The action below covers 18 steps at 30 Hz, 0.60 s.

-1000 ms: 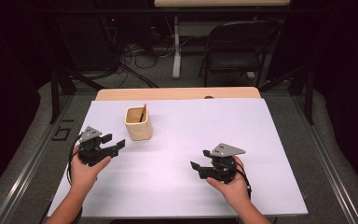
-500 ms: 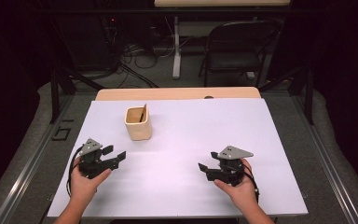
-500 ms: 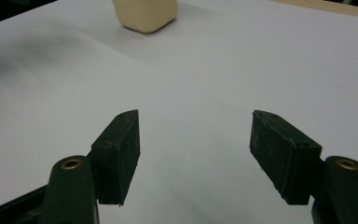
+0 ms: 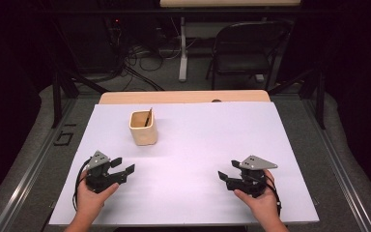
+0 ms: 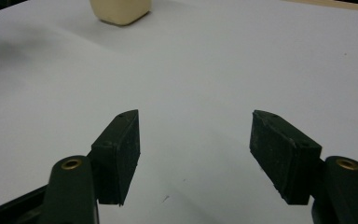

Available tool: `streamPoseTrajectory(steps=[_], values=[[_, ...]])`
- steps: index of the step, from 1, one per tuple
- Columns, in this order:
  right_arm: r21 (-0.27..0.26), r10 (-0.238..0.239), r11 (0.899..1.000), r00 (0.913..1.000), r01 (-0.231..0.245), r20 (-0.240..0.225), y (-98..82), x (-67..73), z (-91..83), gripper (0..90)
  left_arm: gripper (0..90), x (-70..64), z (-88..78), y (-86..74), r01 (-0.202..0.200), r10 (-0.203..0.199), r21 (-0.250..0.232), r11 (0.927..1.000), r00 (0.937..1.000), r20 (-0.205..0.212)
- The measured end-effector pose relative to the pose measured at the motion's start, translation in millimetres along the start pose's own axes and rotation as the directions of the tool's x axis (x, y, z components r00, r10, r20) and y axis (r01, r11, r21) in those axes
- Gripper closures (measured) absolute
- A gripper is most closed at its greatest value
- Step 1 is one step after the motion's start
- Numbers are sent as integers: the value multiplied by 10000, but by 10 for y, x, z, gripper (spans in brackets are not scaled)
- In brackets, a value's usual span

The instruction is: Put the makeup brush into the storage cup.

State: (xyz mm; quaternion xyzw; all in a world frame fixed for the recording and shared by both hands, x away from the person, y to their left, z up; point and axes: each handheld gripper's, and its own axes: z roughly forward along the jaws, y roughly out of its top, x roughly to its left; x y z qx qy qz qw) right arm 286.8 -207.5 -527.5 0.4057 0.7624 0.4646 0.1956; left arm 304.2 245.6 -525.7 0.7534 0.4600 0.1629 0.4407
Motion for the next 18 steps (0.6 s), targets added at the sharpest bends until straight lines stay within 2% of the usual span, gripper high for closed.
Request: streamPoseTrajectory(steps=[4,11,18], values=[[-17,82,10000,9999,-82,113,-9,-51,-2,333,370,2,21,-13,-120,121,63,9999,9999,-104],[68,224,9997,9996,-225,180,-46,-119,12,333,369,-1,38,-16,-60,61,34,10000,9999,-99],[140,268,9995,9995,-270,148,-64,-115,37,333,369,-12,48,-19,-86,87,72,9999,9999,-112]])
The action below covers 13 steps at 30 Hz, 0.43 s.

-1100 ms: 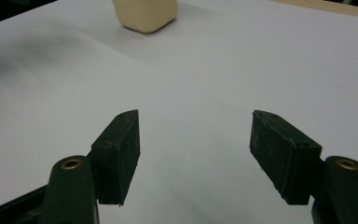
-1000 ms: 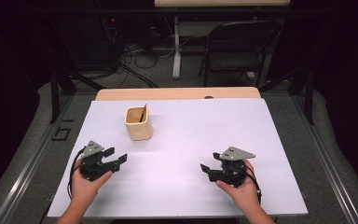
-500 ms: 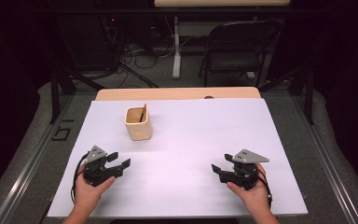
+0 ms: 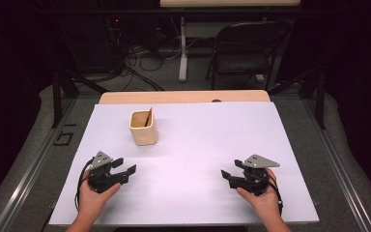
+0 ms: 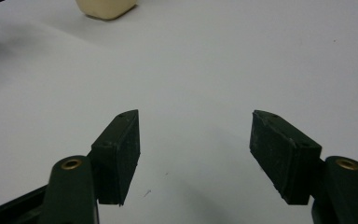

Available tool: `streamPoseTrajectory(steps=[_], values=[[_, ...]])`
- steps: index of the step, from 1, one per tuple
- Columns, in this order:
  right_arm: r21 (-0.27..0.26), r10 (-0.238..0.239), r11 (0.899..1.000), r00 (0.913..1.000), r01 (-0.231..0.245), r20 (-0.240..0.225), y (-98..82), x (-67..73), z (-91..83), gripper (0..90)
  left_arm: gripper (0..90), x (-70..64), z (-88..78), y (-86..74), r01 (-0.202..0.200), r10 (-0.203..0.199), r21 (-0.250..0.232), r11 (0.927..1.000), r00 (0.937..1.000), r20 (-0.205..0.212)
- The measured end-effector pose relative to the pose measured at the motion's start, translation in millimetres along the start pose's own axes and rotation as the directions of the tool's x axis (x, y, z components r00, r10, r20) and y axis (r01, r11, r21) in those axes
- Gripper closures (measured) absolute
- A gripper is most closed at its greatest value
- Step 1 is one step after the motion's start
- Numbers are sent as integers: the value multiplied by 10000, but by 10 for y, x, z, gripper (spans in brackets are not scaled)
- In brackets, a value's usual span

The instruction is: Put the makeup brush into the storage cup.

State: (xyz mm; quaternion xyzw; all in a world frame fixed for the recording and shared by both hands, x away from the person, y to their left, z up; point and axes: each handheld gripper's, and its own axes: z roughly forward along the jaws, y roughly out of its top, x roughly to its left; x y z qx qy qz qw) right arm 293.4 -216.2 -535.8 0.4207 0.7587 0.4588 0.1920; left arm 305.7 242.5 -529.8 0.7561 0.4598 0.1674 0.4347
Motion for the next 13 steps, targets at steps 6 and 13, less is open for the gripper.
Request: streamPoseTrajectory(steps=[6,13], values=[[22,4,10000,10000,-4,-54,-10,-7,14,334,369,12,0,-1,47,-47,8,10000,10000,0],[-10,195,9998,9998,-195,78,-21,-31,11,333,361,19,-3,6,111,-111,-34,9999,9999,-9]])
